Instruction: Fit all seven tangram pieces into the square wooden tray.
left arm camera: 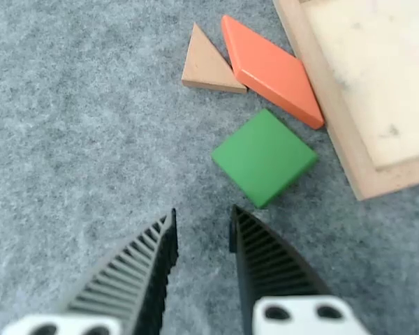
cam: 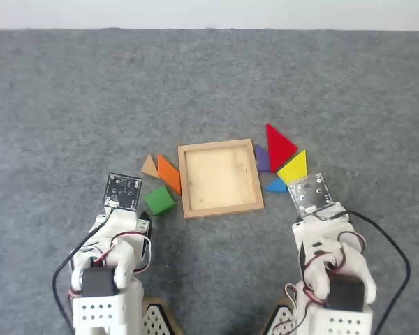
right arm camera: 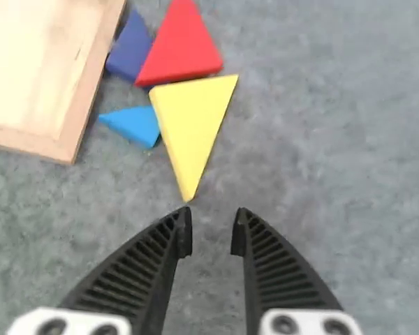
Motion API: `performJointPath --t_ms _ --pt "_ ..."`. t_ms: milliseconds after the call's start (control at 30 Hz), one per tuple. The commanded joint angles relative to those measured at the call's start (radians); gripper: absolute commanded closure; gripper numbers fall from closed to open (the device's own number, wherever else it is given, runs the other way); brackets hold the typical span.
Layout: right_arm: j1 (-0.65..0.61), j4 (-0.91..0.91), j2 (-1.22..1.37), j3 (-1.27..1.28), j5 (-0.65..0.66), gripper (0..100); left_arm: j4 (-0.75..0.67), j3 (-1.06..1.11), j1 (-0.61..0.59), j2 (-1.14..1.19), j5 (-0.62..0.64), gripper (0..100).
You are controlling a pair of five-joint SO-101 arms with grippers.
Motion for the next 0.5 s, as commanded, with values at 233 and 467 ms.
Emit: performJointPath --t_ms 233,467 --pt "-0.041 -0.061 0.593 -0.361 0.009 86.5 0.006 -0.008 -0.008 -0.018 0.015 88" --pt "-0.131 -0.142 1.175 -0.68 -0.175 86.4 0.006 -0.008 -0.008 -0.018 0.015 88"
